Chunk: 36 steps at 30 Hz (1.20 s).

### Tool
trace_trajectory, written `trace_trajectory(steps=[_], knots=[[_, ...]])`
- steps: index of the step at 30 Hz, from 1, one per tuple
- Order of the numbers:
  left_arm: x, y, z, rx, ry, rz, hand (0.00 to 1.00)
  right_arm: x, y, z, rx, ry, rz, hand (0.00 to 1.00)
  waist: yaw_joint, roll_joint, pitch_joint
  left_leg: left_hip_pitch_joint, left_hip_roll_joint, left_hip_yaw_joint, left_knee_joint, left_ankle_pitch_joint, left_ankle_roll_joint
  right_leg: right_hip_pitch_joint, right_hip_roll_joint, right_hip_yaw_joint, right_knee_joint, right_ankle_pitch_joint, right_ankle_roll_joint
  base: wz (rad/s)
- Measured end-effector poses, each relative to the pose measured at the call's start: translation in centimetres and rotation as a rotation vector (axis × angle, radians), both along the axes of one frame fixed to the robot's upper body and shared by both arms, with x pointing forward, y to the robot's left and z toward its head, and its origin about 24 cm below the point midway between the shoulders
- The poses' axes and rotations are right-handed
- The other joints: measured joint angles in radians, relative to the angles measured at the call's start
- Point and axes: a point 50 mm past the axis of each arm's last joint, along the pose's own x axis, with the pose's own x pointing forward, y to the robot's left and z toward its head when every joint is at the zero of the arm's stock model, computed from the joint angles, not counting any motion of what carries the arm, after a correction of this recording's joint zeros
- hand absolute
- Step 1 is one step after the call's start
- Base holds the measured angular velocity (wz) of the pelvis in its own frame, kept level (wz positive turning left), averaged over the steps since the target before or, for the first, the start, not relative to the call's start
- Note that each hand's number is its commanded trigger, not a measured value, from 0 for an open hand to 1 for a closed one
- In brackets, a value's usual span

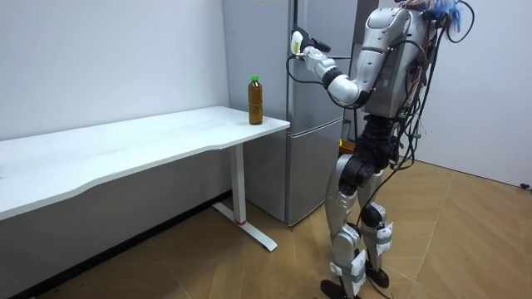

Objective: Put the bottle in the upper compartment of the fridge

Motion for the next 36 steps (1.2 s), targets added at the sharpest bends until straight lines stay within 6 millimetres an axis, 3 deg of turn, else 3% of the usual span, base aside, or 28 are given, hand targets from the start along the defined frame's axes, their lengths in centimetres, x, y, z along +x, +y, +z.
trace_trajectory(steps=[5,15,16,18,19,32,33,34,36], knots=[[0.1,-1.5,1.0,-0.008,-0.047,-0.073,0.0,0.3,0.0,0.0,0.002,0.001,0.028,0.0,-0.002,-0.003,0.0017,0.0,0.0,0.001,-0.001,0.0,0.0,0.001,-0.001,0.0,-0.005,-0.001,0.001,0.0],[-0.1,-2.2,1.0,-0.016,-0.042,-0.1,0.0,0.5,0.1,0.0,0.001,0.004,0.049,0.0,-0.003,-0.012,0.0053,-0.004,-0.001,0.001,-0.002,0.001,0.0,0.004,0.0,-0.002,-0.016,-0.001,0.001,0.0],[-0.1,-2.2,1.0,-0.017,-0.041,-0.103,0.33,0.5,0.1,0.0,0.0,0.003,0.055,0.0,-0.003,-0.014,0.0054,-0.005,-0.001,0.001,-0.002,0.001,0.0,0.004,0.0,-0.002,-0.016,-0.001,0.001,0.0],[-0.1,-2.3,0.9,-0.017,-0.04,-0.107,0.85,0.6,0.2,0.0,-0.001,0.001,0.062,0.0,-0.003,-0.016,0.005,-0.005,-0.001,0.001,-0.002,0.001,0.0,0.004,0.0,-0.002,-0.016,-0.001,0.001,0.0],[-0.1,-2.4,0.9,-0.017,-0.04,-0.108,1.0,0.6,0.2,0.0,-0.001,0.001,0.065,0.0,-0.003,-0.018,0.0052,-0.005,-0.001,0.001,-0.002,0.001,0.0,0.004,0.0,-0.002,-0.016,-0.001,0.001,0.0],[0.0,-2.0,1.2,-0.061,-0.049,-0.062,1.0,0.8,0.2,0.0,-0.003,0.008,0.082,0.0,0.0,-0.023,0.0052,-0.007,-0.002,-0.011,-0.002,0.001,0.0,0.009,-0.001,-0.001,-0.017,-0.002,0.002,0.02],[-0.1,-2.1,1.2,-0.058,-0.049,-0.07,0.96,0.8,0.2,0.0,-0.004,0.008,0.083,0.0,0.0,-0.023,0.0053,-0.007,-0.002,-0.011,-0.002,0.001,0.0,0.009,-0.001,-0.001,-0.017,-0.002,0.002,0.0],[-0.1,-2.4,1.1,-0.055,-0.047,-0.084,0.8,0.8,0.2,0.0,-0.004,0.008,0.083,0.0,0.0,-0.023,0.0052,-0.007,-0.002,-0.011,-0.001,0.001,0.0,0.01,0.0,-0.001,-0.016,-0.002,0.002,0.0],[-0.2,-2.7,1.1,-0.05,-0.045,-0.101,0.62,0.8,0.2,0.0,-0.005,0.008,0.082,0.0,-0.001,-0.023,0.0049,-0.007,-0.002,-0.01,0.0,0.001,0.0,0.012,0.0,-0.001,-0.016,-0.001,0.002,0.0]])
